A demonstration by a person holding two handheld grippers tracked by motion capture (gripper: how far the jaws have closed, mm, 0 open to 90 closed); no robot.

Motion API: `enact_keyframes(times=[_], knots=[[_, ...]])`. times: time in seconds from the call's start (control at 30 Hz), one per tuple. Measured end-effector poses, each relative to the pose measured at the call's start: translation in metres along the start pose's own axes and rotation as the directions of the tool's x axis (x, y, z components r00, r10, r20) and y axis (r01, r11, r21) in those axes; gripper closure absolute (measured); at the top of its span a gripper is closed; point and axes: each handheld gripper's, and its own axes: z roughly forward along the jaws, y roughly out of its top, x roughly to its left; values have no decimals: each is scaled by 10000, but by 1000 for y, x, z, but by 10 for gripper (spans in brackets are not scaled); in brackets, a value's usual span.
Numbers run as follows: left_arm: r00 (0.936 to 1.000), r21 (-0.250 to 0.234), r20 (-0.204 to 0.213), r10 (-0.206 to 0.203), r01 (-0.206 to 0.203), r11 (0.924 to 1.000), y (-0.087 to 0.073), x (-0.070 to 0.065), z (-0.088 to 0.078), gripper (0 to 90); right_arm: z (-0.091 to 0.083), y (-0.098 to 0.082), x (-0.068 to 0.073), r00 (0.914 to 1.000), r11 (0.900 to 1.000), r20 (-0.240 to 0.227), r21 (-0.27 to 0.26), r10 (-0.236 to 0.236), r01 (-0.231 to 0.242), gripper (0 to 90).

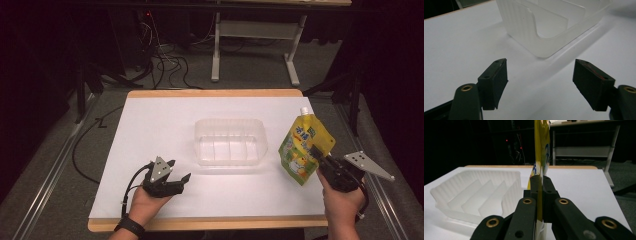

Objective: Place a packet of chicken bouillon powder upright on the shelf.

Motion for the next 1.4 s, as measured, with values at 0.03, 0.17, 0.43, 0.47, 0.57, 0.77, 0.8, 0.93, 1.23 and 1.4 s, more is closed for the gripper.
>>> enact_keyframes(times=[0.03,0.17,0.43,0.47,0.57,0.77,0.8,0.93,1.23,1.4], knots=[[10000,-2,-4,12,-12,10000,0,0,0,288,0,0,0,10000,10000,0,0,0,0,900],[10000,-36,-47,-32,32,10000,0,1,0,341,-1,13,9,9996,9993,-277,-353,73,-83,900],[9991,-213,-234,-352,347,9992,1,4,2,480,2,41,32,9971,9955,-755,-946,-113,41,900],[9987,-251,-231,-446,441,9987,2,5,2,478,4,44,34,9962,9951,-863,-985,-113,28,900],[9977,-377,-316,-599,587,9976,2,7,4,462,10,49,42,9944,9947,-1050,-1029,-103,-5,900],[9975,-641,-280,-643,624,9960,3,9,9,393,31,54,61,9914,9950,-1290,-1000,-203,74,900],[9975,-687,-308,-631,608,9958,5,9,12,369,39,54,67,9911,9952,-1315,-972,-191,63,900],[9977,-940,-322,-603,570,9939,12,8,20,312,51,53,77,9903,9957,-1352,-907,-324,202,900],[9939,-1141,-157,-1090,1066,9877,26,10,46,310,79,51,94,9902,9964,-1328,-785,-434,332,900],[9959,-935,-222,-879,854,9919,25,6,63,446,94,47,101,9910,9968,-1254,-691,-476,391,900]])
